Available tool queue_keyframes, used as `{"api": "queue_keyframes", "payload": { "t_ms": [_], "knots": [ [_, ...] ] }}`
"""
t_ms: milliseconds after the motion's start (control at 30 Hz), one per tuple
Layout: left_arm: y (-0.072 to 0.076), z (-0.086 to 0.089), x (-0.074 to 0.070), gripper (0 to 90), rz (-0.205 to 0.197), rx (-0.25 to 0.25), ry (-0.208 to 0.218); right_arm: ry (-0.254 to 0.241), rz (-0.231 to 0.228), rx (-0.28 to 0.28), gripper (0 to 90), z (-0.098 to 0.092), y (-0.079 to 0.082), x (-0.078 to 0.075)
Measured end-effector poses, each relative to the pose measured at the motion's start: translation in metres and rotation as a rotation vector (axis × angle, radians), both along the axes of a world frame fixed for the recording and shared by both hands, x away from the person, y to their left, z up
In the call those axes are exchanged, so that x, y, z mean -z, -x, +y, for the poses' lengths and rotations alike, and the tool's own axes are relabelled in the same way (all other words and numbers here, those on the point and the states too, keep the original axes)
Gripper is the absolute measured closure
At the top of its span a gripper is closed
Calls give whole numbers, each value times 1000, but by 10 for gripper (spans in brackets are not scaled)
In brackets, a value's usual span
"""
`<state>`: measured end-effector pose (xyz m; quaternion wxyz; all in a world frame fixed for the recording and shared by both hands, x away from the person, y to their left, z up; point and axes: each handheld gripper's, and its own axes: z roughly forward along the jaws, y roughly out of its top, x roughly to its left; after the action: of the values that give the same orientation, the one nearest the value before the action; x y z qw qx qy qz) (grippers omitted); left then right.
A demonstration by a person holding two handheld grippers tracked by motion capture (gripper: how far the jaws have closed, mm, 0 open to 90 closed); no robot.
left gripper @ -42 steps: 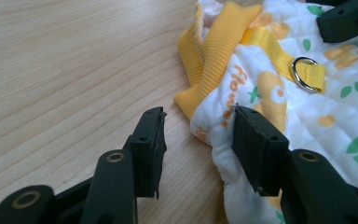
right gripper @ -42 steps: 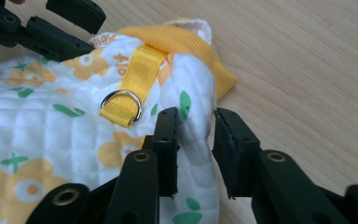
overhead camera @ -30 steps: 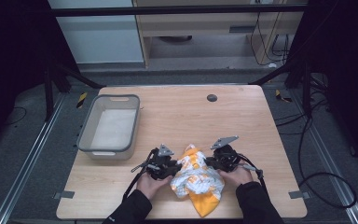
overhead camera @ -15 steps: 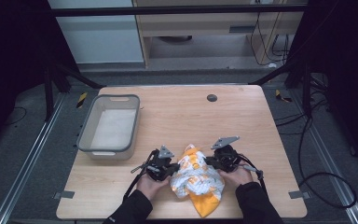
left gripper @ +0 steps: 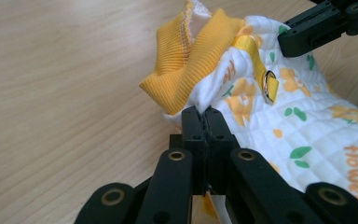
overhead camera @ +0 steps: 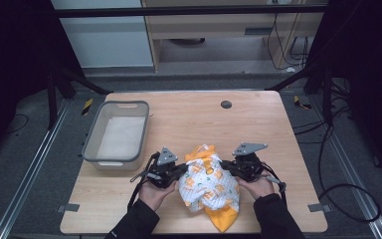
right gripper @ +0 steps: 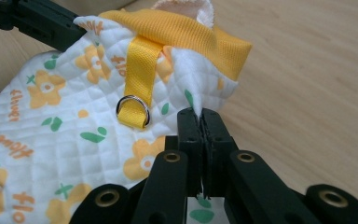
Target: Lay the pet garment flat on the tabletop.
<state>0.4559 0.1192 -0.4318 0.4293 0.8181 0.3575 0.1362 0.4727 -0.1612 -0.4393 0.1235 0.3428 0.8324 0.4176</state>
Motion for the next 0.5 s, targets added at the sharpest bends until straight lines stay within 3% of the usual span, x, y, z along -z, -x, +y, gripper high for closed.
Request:
{"api": "queue_keyframes", "payload": {
  "t_ms": [233, 367, 500],
  "knots": [
    [-6, 2, -35, 891, -99, -48, 13, -72, -112, 41, 880, 7, 1, -26],
    [-17, 1, -52, 891, -163, -88, -6, -120, -185, 95, 879, 13, -6, -39],
    [-34, -1, -62, 891, -221, -149, 32, -162, -279, 190, 876, 22, -18, -45]
  ]
}}
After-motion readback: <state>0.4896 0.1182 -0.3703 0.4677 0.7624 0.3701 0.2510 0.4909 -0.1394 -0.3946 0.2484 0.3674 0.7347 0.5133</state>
